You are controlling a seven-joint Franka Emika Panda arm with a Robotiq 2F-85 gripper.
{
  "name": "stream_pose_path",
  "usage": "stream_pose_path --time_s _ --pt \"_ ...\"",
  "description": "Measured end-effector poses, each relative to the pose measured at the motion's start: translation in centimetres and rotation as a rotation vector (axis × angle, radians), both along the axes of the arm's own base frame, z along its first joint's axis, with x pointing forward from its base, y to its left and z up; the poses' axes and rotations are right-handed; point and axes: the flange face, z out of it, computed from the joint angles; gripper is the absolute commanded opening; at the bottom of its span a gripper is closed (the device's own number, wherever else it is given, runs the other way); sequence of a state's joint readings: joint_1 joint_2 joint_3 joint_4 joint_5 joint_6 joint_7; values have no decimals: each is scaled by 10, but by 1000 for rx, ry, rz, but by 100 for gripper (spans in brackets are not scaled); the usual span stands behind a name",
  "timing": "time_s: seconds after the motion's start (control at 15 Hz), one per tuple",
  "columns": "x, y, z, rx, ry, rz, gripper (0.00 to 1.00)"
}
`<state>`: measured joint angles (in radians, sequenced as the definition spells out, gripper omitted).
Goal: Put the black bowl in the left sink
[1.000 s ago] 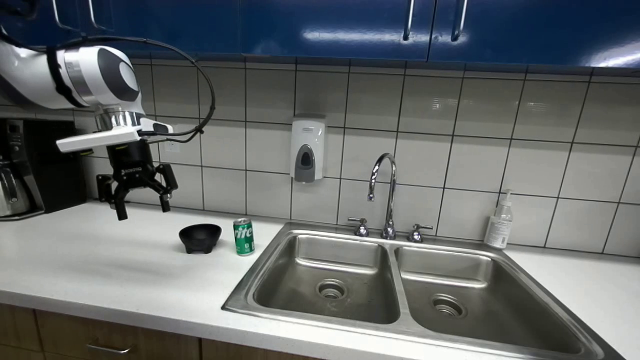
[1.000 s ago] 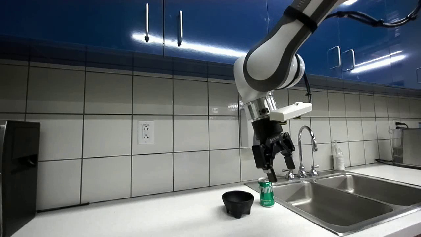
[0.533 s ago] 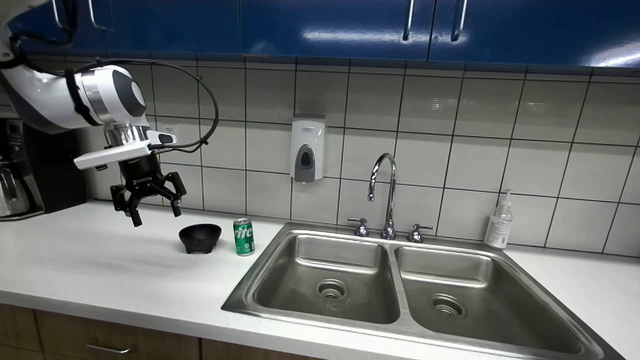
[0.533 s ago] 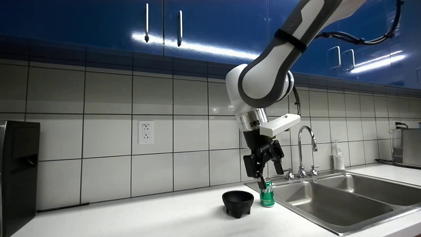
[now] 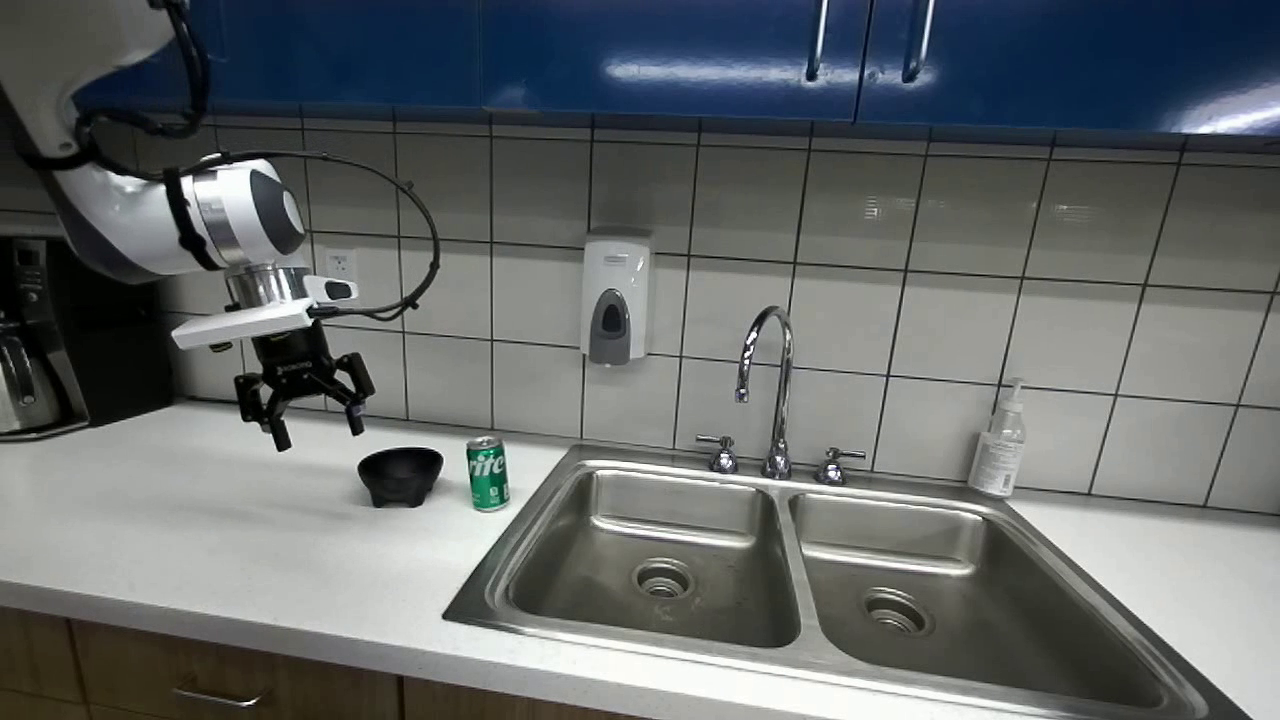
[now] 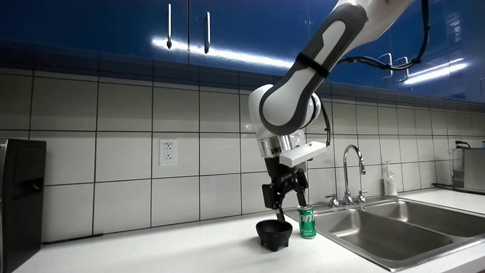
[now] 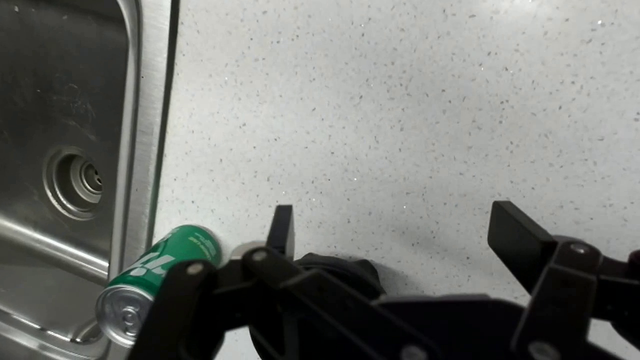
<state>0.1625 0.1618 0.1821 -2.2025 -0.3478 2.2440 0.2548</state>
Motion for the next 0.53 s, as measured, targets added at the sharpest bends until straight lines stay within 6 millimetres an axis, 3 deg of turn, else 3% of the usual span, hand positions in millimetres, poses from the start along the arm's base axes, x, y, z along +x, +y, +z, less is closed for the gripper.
stream_pose_path --time_s 0.53 --pt "51 8 -31 20 11 -24 100"
